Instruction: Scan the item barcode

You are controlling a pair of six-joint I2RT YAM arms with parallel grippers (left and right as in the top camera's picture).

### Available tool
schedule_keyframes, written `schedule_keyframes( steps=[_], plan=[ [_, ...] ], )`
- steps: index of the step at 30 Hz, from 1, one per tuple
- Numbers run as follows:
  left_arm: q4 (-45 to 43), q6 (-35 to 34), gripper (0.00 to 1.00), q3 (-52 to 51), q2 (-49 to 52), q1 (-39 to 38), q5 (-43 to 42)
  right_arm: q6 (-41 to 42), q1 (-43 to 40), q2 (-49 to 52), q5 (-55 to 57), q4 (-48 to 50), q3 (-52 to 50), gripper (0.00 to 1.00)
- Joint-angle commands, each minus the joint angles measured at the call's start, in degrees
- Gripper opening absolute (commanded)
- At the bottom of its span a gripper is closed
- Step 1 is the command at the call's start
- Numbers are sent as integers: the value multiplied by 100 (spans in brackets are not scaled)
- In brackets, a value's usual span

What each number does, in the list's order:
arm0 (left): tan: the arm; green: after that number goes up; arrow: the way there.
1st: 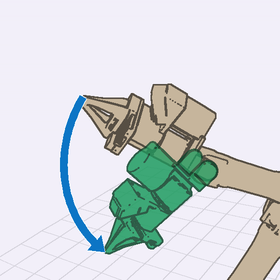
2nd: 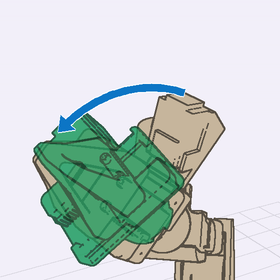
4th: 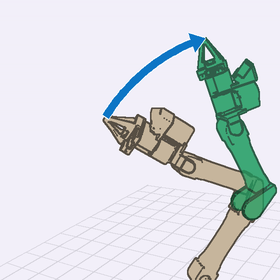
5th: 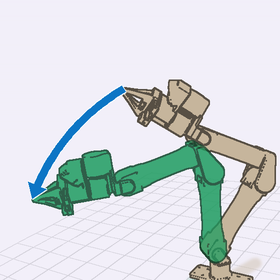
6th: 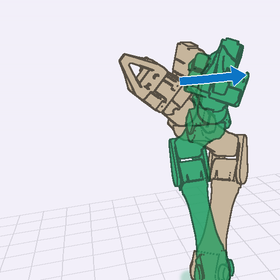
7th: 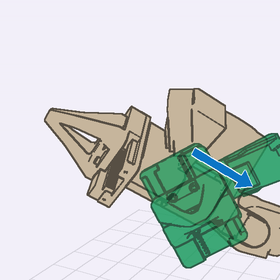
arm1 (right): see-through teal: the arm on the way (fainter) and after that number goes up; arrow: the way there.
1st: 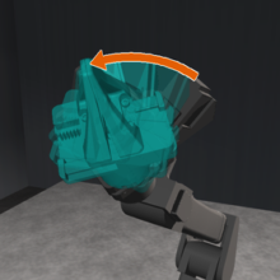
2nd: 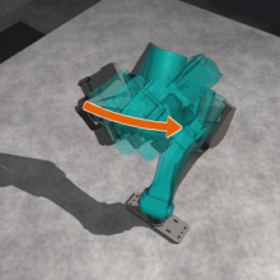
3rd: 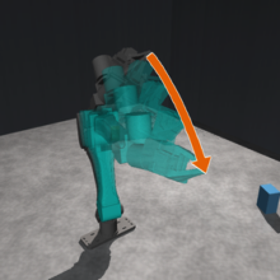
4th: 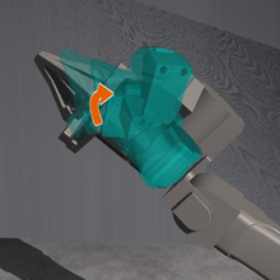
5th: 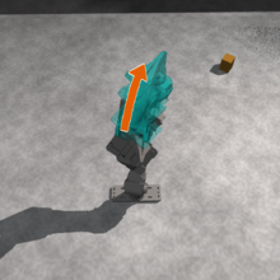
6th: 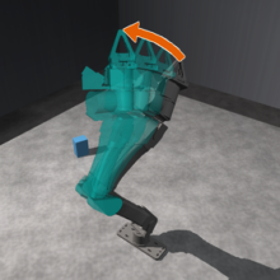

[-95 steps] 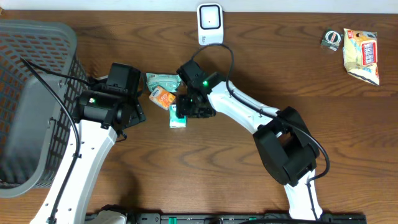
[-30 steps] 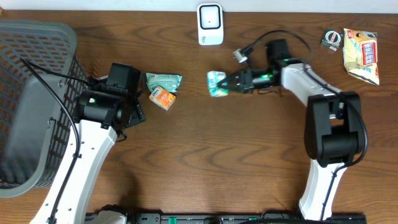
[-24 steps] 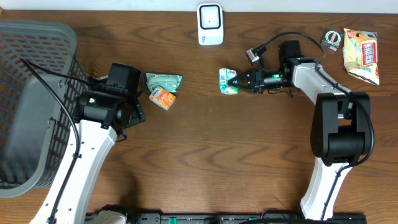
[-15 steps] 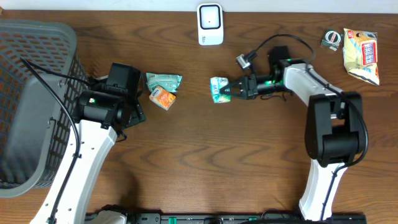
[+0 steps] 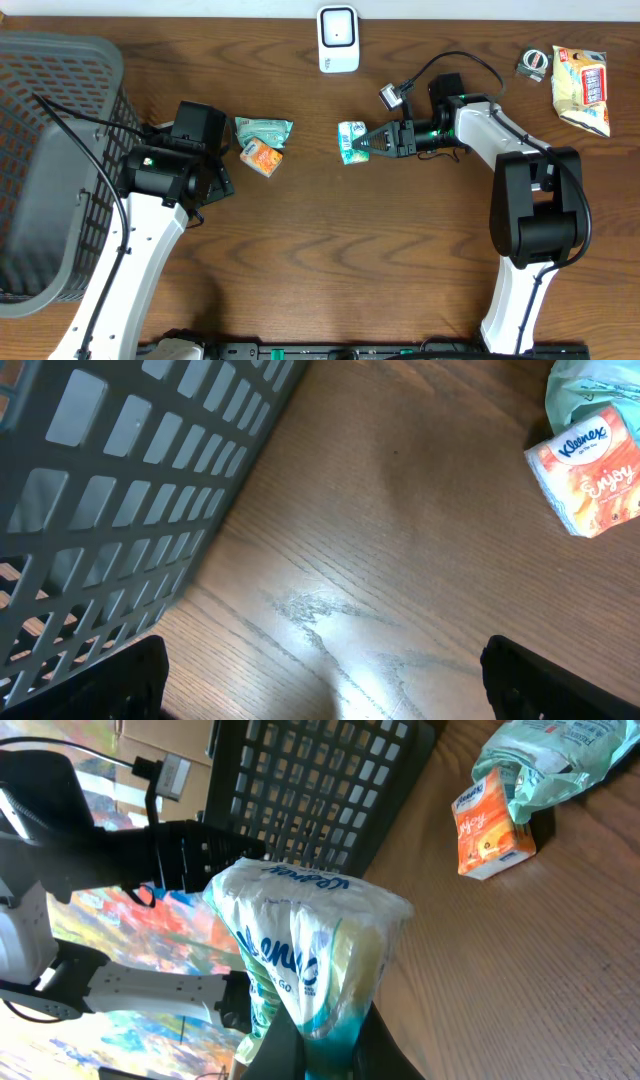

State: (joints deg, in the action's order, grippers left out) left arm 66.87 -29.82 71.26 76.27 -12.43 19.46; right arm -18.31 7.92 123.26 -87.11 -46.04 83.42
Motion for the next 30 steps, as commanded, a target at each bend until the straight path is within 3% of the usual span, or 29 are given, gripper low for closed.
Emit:
schedule_keyframes(
  steps=[1,30],
  plan=[
    [15,-31,98,20,-31,31,74,-146,-33,-133,-229,-4,-24,1],
    [15,-31,98,20,-31,31,74,-146,114,-133,-232,20,-24,1]
  ],
)
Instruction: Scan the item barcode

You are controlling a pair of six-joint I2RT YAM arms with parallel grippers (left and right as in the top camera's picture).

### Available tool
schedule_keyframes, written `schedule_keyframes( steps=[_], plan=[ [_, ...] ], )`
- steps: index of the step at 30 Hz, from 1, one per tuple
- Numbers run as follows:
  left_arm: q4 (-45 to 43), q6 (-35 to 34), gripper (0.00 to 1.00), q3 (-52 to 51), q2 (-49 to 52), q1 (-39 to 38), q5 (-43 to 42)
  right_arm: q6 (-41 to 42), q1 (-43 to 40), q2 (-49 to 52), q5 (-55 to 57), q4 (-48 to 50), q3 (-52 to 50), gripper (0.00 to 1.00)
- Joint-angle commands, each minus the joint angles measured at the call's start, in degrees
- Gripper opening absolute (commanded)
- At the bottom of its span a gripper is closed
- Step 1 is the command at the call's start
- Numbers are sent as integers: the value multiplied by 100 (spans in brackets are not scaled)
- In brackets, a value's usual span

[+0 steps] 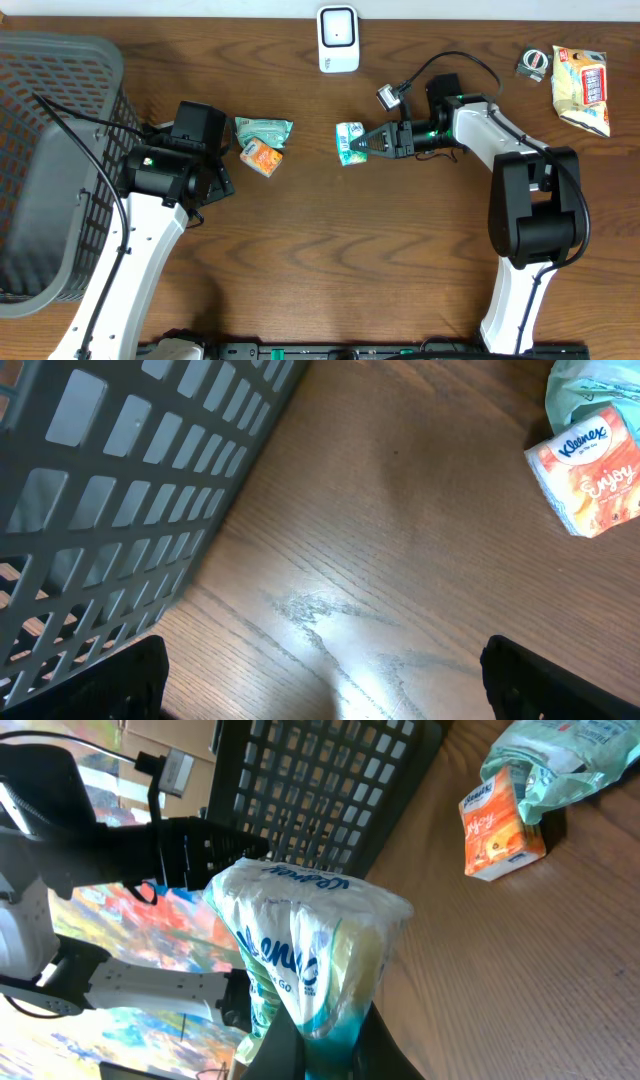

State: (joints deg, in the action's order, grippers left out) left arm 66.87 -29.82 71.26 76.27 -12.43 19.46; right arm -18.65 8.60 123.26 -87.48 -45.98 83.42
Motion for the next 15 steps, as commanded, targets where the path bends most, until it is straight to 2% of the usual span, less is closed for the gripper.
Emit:
schedule_keyframes(
  steps=[1,15],
  plan=[
    [15,-31,98,20,-31,31,74,-111,46,-133,-192,13,-24,1],
    [15,-31,98,20,-31,31,74,-111,46,-133,-155,39,-24,1]
  ],
)
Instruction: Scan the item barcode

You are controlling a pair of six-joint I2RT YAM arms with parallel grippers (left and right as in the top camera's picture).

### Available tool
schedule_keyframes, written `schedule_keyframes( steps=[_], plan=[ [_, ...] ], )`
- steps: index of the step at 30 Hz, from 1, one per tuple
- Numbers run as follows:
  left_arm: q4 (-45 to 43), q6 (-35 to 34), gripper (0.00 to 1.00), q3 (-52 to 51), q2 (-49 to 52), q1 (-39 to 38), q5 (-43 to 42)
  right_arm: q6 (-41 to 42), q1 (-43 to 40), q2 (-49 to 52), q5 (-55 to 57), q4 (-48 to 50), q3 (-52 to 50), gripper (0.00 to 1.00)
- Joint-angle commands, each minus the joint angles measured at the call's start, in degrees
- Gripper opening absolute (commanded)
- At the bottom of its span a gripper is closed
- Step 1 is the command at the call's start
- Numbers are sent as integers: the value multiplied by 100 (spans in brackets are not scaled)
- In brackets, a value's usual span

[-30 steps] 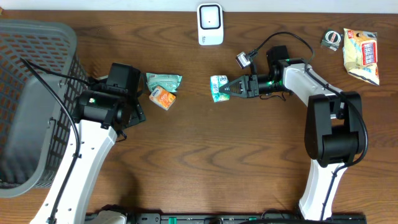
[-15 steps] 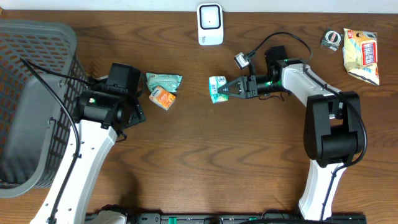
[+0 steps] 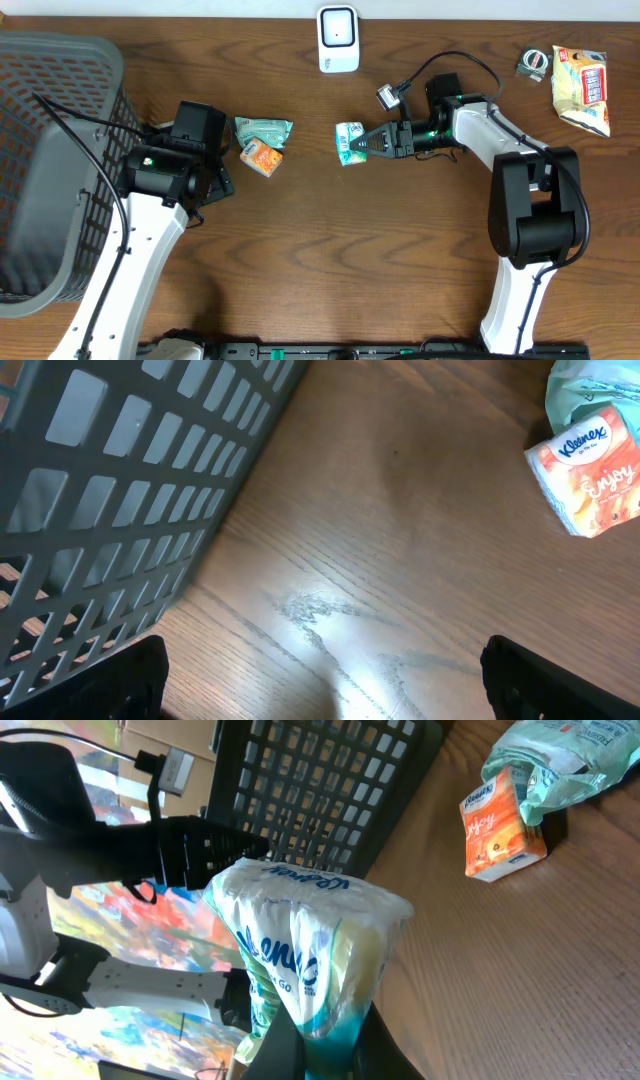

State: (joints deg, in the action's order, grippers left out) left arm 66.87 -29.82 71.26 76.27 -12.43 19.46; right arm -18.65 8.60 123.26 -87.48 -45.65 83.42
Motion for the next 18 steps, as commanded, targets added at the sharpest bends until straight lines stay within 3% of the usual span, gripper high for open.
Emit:
schedule_keyframes(
  steps=[1,18],
  plan=[
    [15,-31,98,20,-31,31,74,-114,46,-133,-125,17,-24,1],
    [15,-31,98,20,-31,31,74,-109,50,-133,-72,46,-24,1]
  ],
)
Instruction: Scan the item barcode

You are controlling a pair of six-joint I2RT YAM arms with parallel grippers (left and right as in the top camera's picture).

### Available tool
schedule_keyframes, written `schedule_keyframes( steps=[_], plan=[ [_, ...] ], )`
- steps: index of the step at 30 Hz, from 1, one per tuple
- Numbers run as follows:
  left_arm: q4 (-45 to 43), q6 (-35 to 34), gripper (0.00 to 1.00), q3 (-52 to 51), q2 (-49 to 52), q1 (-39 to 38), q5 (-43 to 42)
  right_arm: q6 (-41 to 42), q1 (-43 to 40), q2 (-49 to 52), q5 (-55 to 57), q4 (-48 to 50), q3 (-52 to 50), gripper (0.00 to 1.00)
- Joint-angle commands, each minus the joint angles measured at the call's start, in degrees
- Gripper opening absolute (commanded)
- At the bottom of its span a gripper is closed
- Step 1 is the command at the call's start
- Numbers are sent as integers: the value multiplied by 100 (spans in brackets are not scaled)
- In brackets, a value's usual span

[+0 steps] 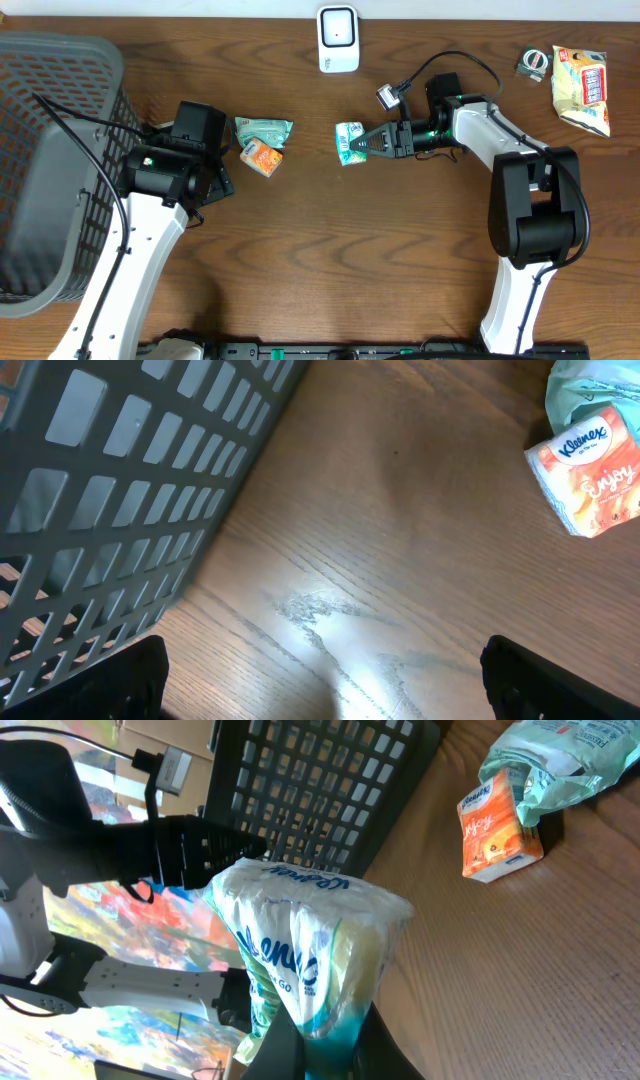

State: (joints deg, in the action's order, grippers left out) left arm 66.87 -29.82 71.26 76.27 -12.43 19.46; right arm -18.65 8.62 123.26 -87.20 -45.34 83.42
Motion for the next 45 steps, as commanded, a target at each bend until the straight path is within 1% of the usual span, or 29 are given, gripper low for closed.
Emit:
schedule_keyframes(
  steps=[1,10,16,20,24,26,28,29,32,38,40,42,45],
  plan=[
    [15,-28,98,20,-31,31,74,-109,48,-133,-101,15,-24,1],
    [15,-28,97,20,-31,31,74,-101,48,-133,-101,13,-24,1],
    [15,-31,97,20,-31,31,74,133,114,-133,-94,66,-24,1],
    [15,-31,98,20,-31,31,74,511,199,-133,61,278,-24,1],
    [15,-31,98,20,-31,31,74,1119,306,-133,466,595,-24,1],
    [15,-31,98,20,-31,31,74,1532,361,-133,901,748,-24,1],
    [15,-28,98,20,-31,31,74,2159,433,-133,1685,844,-24,1],
    [15,-31,98,20,-31,31,74,2586,487,-133,2339,855,-22,1],
    [15,-31,98,20,-31,31,74,3200,629,-136,3801,824,-22,1],
    [15,-31,98,20,-31,31,74,3281,817,-378,5209,691,205,1],
    [15,-31,98,20,-31,31,74,3279,876,-509,6113,463,457,1],
    [15,-31,98,20,-31,31,74,3235,992,-623,7329,254,824,1],
    [15,-31,98,20,-31,31,74,2603,1202,-671,8572,343,1220,1]
  ],
)
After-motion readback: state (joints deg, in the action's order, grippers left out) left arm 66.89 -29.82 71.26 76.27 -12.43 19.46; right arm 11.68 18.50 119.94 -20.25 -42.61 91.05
